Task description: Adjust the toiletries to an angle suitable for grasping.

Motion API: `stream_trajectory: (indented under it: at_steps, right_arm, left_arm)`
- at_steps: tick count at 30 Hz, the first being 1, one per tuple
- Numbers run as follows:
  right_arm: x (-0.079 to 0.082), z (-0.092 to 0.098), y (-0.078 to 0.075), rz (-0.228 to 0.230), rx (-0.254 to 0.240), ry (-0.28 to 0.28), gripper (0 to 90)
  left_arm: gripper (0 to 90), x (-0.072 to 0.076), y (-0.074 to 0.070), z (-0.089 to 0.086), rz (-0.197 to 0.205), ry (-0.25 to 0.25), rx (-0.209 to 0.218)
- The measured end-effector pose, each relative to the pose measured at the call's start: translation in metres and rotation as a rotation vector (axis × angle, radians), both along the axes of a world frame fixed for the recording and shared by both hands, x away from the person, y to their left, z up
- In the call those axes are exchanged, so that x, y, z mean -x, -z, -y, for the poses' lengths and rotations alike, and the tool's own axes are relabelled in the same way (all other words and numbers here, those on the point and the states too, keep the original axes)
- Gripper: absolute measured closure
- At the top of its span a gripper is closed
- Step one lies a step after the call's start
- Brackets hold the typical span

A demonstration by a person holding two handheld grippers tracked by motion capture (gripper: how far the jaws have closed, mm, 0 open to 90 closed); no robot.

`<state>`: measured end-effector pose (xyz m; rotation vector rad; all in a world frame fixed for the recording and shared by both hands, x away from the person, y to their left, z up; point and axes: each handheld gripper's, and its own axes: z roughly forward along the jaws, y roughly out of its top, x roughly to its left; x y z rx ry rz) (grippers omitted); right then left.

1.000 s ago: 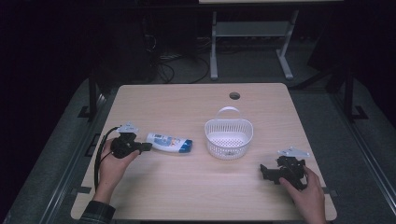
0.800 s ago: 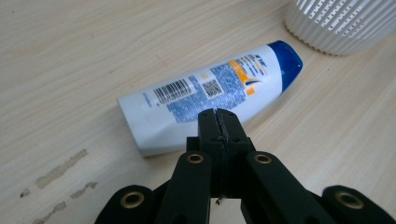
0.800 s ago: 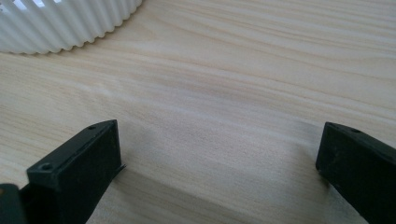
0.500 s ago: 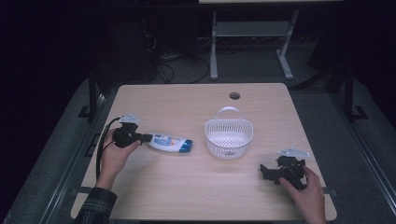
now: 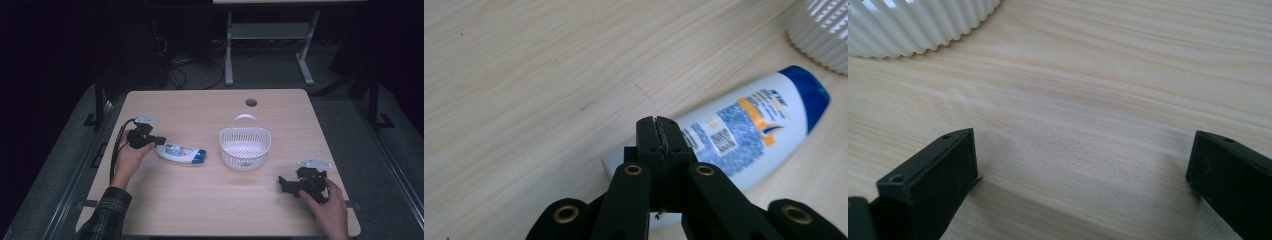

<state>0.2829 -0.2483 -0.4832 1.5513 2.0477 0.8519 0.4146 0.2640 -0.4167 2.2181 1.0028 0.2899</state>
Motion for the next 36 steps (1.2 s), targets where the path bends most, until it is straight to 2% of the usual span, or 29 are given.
stream_trajectory:
  at_steps: [4,7,9,11,13,16,21,26,36]
  right_arm:
    - [0.000,0.000,0.000,0.000,0.000,0.000,0.0]
    - [0.000,0.000,0.000,0.000,0.000,0.000,0.0]
    - [0.000,0.000,0.000,0.000,-0.001,0.000,0.0]
    - [0.000,0.000,0.000,0.000,0.000,0.000,0.0]
    - [0.000,0.000,0.000,0.000,0.000,0.000,0.0]
    - [0.000,0.000,0.000,0.000,0.000,0.000,0.0]
    - [0.000,0.000,0.000,0.000,0.000,0.000,0.0]
    - [0.000,0.000,0.000,0.000,0.000,0.000,0.0]
    - [0.000,0.000,0.000,0.000,0.000,0.000,0.0]
  left_arm:
    - [89.9,-0.011,0.004,0.001,-0.009,-0.008,-0.008]
    - [89.9,-0.017,0.009,0.001,-0.007,-0.029,0.022]
    - [89.8,-0.021,0.014,0.001,-0.010,-0.042,0.016]
    - [89.9,-0.024,0.019,0.000,-0.022,-0.049,0.028]
    - [89.9,-0.026,0.023,0.000,-0.030,-0.053,0.012]
    - [89.9,-0.027,0.025,-0.001,-0.034,-0.054,0.015]
    - [89.9,-0.026,0.025,0.000,-0.040,-0.053,0.015]
    - [89.9,-0.022,0.023,0.003,-0.045,-0.030,0.000]
    - [89.9,-0.005,0.025,0.002,-0.060,-0.020,0.014]
